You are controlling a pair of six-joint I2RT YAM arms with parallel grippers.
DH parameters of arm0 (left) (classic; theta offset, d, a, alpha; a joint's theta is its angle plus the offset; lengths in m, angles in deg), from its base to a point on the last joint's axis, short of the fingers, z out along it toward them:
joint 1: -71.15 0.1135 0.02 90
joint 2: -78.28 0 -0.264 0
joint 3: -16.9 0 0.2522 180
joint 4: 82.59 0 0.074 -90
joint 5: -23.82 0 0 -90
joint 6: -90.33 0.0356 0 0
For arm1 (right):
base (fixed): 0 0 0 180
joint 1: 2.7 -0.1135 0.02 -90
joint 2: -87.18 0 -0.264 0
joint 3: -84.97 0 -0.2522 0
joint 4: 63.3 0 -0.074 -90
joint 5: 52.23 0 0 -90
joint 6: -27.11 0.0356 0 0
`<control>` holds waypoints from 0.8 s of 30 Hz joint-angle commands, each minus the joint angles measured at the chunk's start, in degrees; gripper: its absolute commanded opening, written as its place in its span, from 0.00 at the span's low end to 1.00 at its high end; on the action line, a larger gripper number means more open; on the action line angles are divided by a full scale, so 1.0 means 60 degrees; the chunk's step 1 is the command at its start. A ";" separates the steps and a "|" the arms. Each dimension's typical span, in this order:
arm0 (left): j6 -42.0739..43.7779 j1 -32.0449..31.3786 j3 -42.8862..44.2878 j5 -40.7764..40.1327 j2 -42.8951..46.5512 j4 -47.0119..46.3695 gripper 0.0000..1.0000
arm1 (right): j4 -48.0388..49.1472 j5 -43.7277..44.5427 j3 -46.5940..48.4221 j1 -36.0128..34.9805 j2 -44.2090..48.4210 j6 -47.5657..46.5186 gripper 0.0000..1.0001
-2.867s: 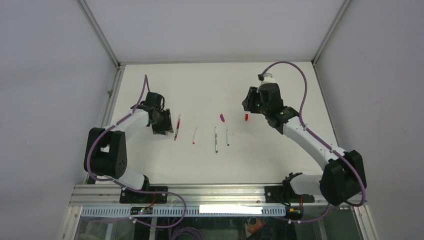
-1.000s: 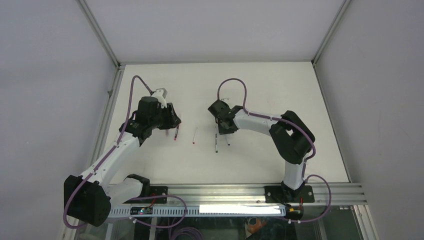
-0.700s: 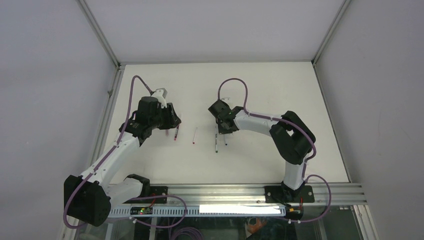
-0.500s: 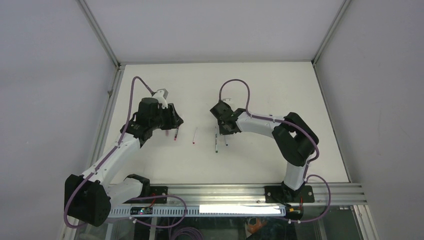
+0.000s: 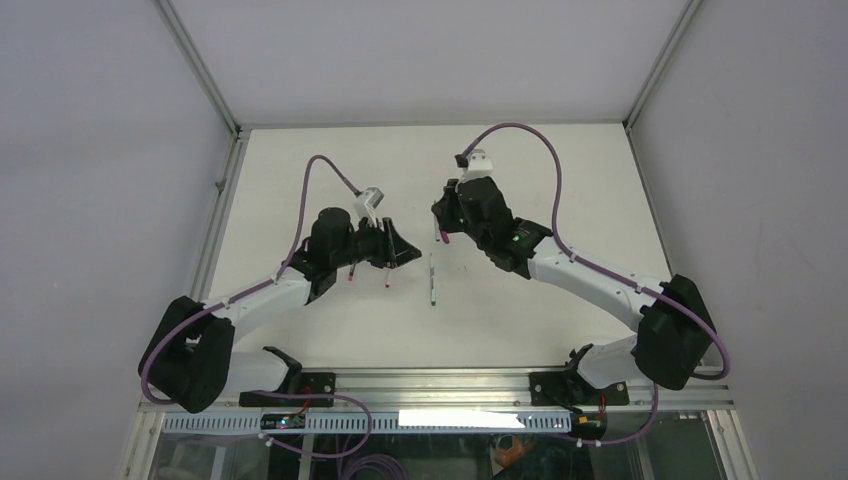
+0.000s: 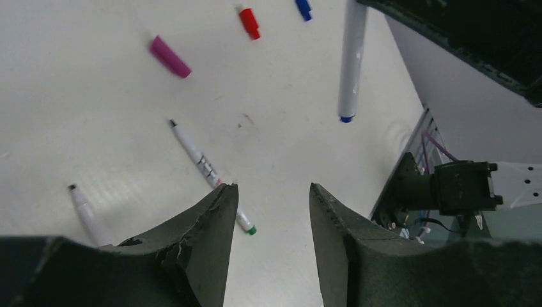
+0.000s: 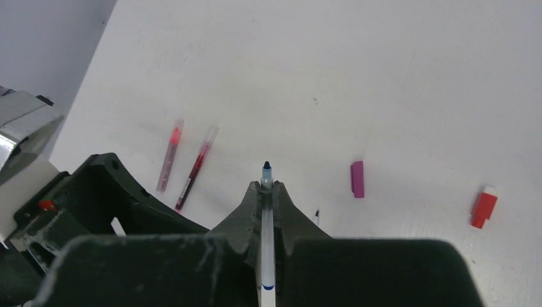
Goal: Insert the pens into the pen caps
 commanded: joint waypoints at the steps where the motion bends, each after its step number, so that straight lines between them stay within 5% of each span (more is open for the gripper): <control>1: -0.0374 -0.0510 0.0617 0.0476 -0.0333 -0.2255 0.47 | 0.0912 -0.0267 0.0227 -0.0007 0.0098 -0.0176 0.00; 24: -0.0249 -0.1044 0.1499 -0.0078 -0.1427 -0.2664 0.49 | 0.1161 -0.0652 0.0143 -0.0201 0.0711 0.0041 0.00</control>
